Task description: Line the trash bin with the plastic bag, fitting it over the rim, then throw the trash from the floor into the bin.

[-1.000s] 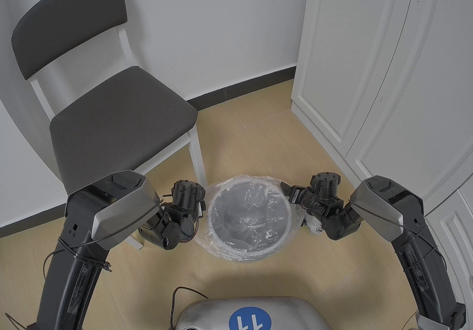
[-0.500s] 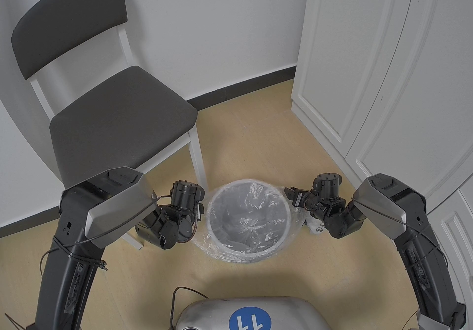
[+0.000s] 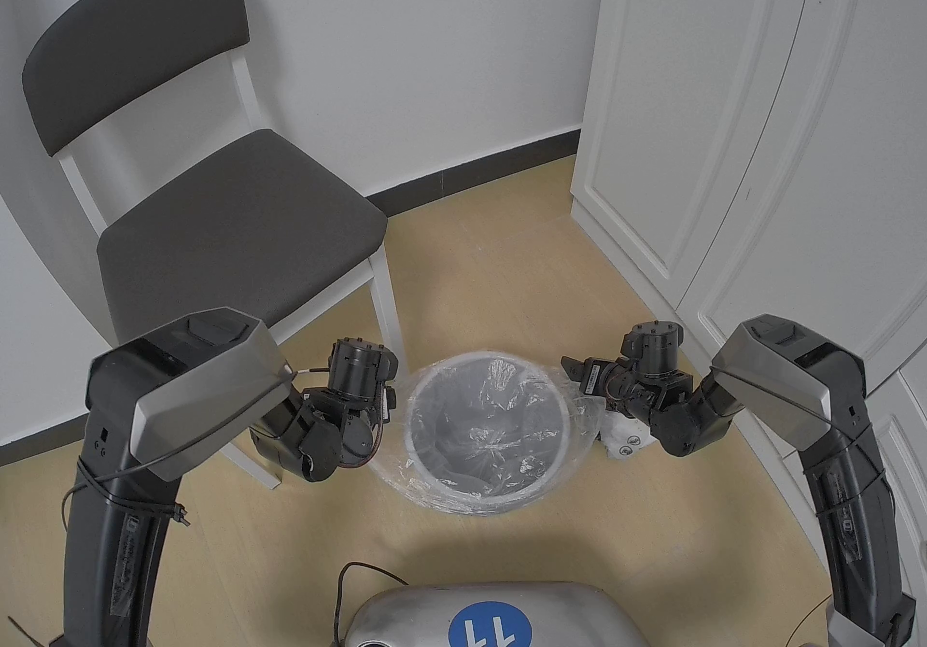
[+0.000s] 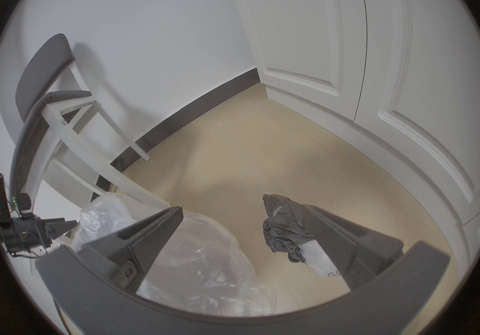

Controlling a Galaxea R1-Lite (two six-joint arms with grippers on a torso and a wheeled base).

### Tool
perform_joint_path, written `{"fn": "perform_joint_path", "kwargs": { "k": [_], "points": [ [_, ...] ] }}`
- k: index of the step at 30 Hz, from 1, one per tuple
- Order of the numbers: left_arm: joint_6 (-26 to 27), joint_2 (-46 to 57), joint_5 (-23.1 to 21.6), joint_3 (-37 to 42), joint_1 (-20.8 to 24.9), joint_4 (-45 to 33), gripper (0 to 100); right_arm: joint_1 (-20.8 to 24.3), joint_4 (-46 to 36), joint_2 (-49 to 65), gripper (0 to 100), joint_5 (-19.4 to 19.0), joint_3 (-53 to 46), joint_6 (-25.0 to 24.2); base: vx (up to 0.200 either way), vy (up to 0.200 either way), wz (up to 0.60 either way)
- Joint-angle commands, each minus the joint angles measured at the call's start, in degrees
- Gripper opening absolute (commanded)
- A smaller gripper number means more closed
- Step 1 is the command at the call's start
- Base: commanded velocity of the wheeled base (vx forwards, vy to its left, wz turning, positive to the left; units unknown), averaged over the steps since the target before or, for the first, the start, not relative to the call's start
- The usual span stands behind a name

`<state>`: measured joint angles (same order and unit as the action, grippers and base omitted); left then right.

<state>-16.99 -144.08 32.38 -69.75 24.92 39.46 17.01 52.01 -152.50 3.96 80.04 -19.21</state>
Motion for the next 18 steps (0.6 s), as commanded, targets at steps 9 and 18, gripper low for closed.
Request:
{"fn": "perform_joint_path", "kwargs": {
  "k": [9, 18],
  "points": [
    [0.73, 11.01, 0.14, 6.03, 1.89, -4.04, 100, 0.22, 0.38, 10.39, 100, -1.85, -8.68, 4.53, 0.0, 0.0, 0.0],
    [0.82, 12.6, 0.14, 6.91, 2.06, -4.13, 100, 0.04, 0.29, 11.35, 100, -1.76, -9.38, 4.89, 0.0, 0.0, 0.0]
  ]
}}
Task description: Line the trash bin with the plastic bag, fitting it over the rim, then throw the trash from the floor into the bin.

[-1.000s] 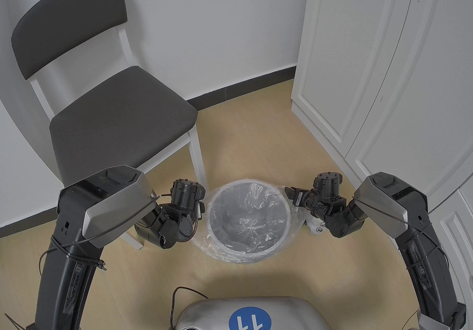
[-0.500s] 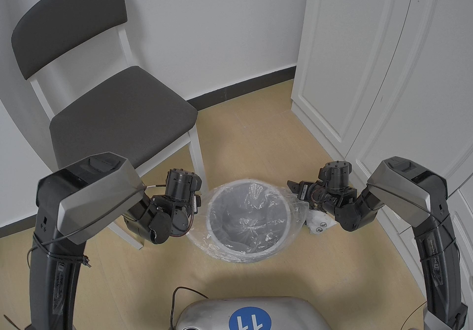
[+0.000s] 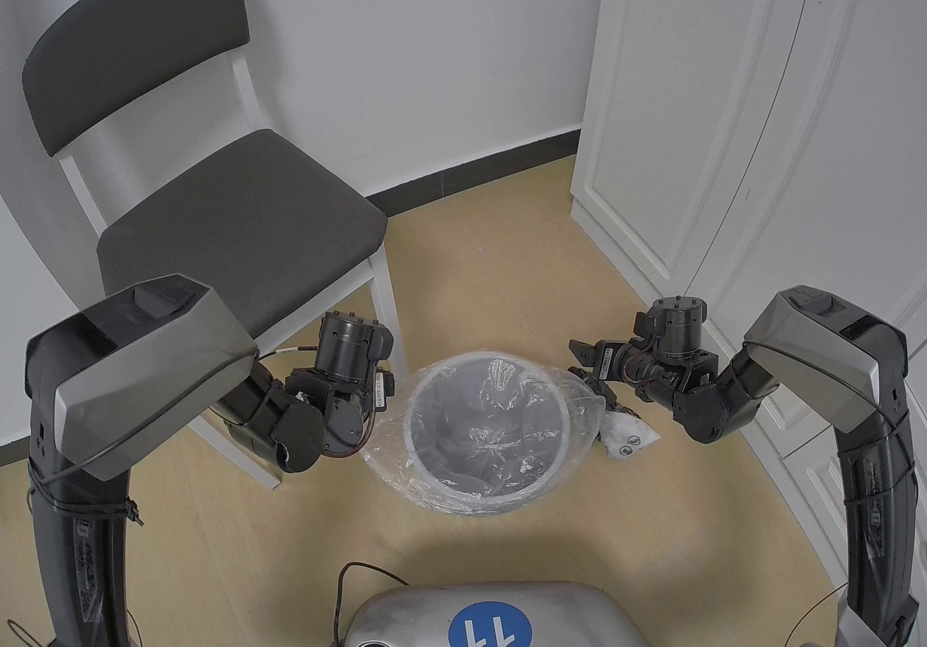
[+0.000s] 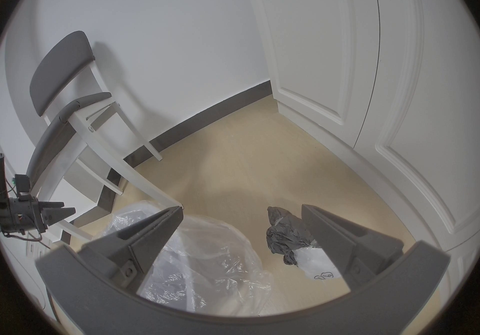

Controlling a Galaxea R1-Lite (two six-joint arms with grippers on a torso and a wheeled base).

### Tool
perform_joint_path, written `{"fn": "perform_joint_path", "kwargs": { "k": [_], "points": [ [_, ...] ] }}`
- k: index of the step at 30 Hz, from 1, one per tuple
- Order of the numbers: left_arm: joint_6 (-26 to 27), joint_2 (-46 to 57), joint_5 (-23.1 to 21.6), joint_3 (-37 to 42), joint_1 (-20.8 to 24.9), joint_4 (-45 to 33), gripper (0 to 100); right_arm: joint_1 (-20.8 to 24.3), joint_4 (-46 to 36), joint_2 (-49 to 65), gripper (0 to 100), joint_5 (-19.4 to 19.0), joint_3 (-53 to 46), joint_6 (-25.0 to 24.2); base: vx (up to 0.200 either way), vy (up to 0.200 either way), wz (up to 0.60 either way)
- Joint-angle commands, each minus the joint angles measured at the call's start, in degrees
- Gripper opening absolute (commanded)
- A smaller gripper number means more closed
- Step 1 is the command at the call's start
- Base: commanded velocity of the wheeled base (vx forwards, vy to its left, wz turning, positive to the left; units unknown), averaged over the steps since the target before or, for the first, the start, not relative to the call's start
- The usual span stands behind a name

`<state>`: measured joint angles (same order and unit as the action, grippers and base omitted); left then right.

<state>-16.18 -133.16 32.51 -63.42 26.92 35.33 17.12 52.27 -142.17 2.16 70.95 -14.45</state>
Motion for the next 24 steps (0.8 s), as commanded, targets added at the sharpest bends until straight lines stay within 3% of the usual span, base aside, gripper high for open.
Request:
{"fn": "perform_joint_path", "kwargs": {
  "k": [1, 16, 21, 24],
  "points": [
    [0.09, 2.64, 0.01, 1.36, 0.33, 0.0, 100, -0.24, 0.02, 1.19, 100, 0.04, -0.64, 0.91, 0.0, 0.0, 0.0],
    [0.53, 7.21, 0.01, 3.74, 1.47, -2.28, 100, -0.24, 0.29, 3.04, 100, -0.05, -3.36, 3.64, 0.0, 0.0, 0.0],
    [6.68, 10.9, 0.01, 3.03, 2.0, -6.32, 100, -0.15, 0.2, 3.12, 100, -0.05, -3.89, 4.43, 0.0, 0.0, 0.0],
    [6.95, 15.12, 0.01, 5.23, 1.65, -7.73, 100, -0.42, 0.2, 3.74, 100, -0.05, -4.42, 4.78, 0.0, 0.0, 0.0]
  ]
}}
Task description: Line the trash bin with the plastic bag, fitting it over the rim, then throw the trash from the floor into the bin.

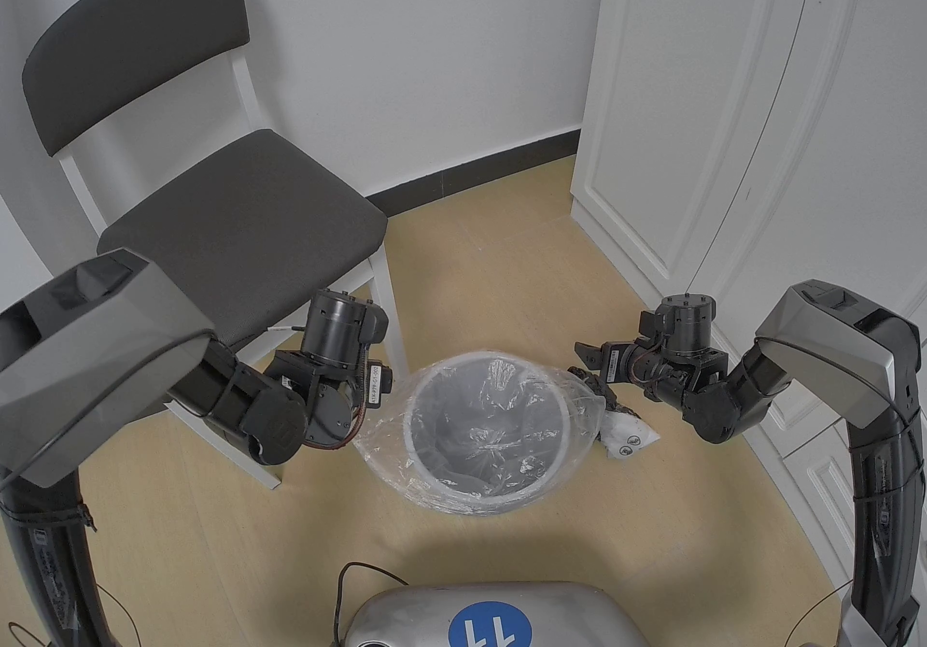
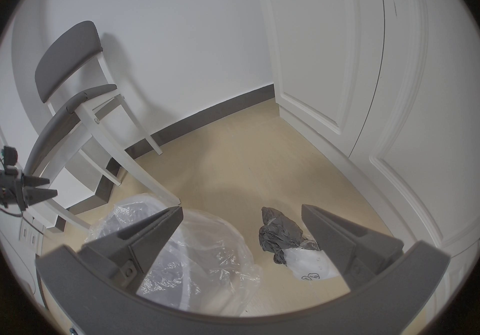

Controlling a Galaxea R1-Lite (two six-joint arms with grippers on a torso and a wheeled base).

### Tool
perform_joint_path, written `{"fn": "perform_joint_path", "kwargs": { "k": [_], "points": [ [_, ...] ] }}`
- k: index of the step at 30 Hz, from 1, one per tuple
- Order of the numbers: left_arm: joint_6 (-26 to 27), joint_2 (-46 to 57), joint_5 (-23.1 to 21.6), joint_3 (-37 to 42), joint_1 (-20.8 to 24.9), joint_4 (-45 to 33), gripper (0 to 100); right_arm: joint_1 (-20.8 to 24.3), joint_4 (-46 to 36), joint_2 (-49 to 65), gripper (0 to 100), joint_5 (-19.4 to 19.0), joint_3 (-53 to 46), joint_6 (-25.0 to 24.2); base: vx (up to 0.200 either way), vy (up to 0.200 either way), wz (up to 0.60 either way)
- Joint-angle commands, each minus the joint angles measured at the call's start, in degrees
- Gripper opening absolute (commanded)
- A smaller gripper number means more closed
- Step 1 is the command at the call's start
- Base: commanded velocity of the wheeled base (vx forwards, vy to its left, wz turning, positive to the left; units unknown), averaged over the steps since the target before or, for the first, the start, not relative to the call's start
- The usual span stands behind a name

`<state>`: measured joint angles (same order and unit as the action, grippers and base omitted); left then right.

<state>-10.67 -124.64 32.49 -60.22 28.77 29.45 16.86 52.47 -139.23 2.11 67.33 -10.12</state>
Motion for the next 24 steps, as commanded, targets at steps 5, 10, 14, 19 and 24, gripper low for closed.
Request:
{"fn": "perform_joint_path", "kwargs": {
  "k": [5, 10, 14, 19, 24],
  "points": [
    [-1.73, 7.92, 0.03, 4.5, 0.32, -1.15, 100, -0.25, 0.0, 2.65, 100, -0.09, -2.9, 0.89, 0.0, 0.0, 0.0],
    [-3.92, 11.52, -0.06, 9.6, 1.9, -0.89, 100, 0.37, 0.0, 5.02, 100, -0.18, -5.63, 0.98, 0.0, 0.0, 0.0],
    [-6.74, 13.89, -0.06, 14.17, 2.87, 1.57, 100, 0.37, 0.0, 6.34, 100, -0.18, -7.3, 1.94, 0.0, 0.0, 0.0],
    [-8.41, 14.42, -0.23, 19.97, 4.19, 7.73, 100, 0.37, 0.09, 7.48, 100, -0.18, -8.88, 2.03, 0.0, 0.0, 0.0],
    [-7.44, 13.1, -0.76, 23.4, 3.93, 15.64, 100, 0.37, 0.71, 9.59, 100, -1.41, -12.13, 1.77, 0.0, 0.0, 0.0]
  ]
}}
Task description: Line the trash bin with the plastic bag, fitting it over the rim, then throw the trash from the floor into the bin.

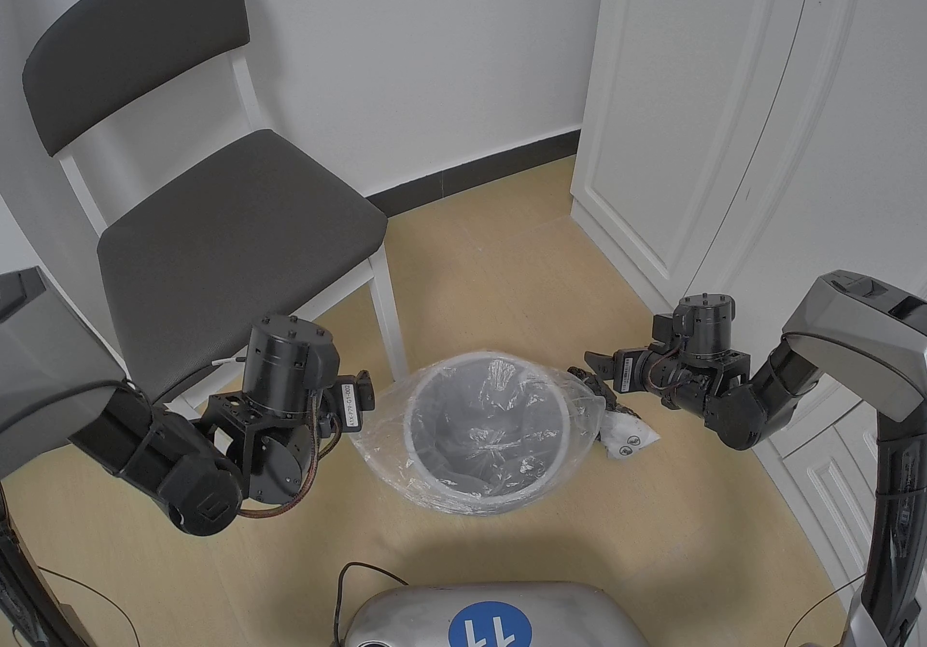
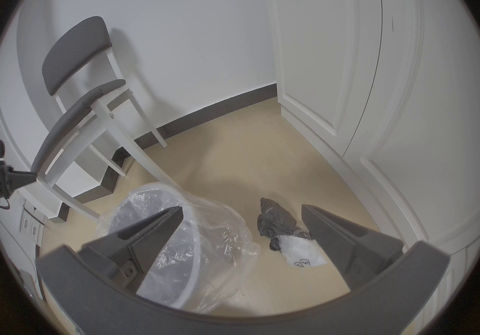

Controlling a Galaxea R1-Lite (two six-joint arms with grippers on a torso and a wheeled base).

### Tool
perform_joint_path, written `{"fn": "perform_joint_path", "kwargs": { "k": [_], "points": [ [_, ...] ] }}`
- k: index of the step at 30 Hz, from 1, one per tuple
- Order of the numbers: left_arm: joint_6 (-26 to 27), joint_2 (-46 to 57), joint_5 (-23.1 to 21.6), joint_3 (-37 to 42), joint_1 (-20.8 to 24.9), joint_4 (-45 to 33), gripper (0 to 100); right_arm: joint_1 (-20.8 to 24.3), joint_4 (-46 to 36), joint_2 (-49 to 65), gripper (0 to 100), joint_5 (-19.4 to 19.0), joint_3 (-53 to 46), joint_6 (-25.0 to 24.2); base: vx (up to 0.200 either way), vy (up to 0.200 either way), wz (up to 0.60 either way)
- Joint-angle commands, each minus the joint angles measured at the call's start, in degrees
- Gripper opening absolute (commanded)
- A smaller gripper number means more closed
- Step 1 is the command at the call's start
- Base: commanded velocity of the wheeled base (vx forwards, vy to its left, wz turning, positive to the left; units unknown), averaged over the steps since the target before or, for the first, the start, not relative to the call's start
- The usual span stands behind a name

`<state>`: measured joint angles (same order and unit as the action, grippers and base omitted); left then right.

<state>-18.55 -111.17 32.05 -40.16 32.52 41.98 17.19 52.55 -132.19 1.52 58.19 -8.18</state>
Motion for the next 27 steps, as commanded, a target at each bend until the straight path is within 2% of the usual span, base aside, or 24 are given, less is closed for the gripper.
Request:
{"fn": "perform_joint_path", "kwargs": {
  "k": [1, 5, 10, 13, 17, 21, 27],
  "points": [
    [0.62, -1.42, -0.5, 3.51, 0.0, 3.72, 100, 0.04, 1.76, 2.56, 100, -1.0, -3.69, -0.26, 0.0, 0.0, 0.0],
    [0.27, -5.64, -1.46, 4.47, 0.0, 5.12, 100, 0.04, 8.09, 1.33, 100, -1.17, -6.95, -0.17, 0.0, 0.0, 0.0],
    [0.27, -8.01, -2.61, 4.82, -0.71, 6.71, 100, 0.13, 8.44, -0.87, 100, -1.17, -7.12, -0.17, 0.0, 0.0, 0.0],
    [0.36, -13.38, -4.01, 3.59, -3.96, 9.17, 100, 0.04, 8.35, -4.48, 100, -1.08, -6.33, -0.17, 0.0, 0.0, 0.0],
    [0.8, -15.92, -4.1, 3.86, -5.1, 13.12, 100, -0.58, 8.18, -8.34, 100, -1.17, -4.92, -0.08, 0.0, 0.0, 0.0],
    [1.06, -16.19, -4.1, 4.12, -5.1, 13.47, 100, -1.28, 4.75, -11.86, 100, -1.88, -1.67, -0.17, 0.0, 0.0, 0.0],
    [0.89, -16.45, -4.1, 4.12, -5.63, 13.47, 100, -1.72, -1.31, -13.44, 100, -5.65, 3.25, -0.52, 0.0, 0.0, 0.0]
  ]
}}
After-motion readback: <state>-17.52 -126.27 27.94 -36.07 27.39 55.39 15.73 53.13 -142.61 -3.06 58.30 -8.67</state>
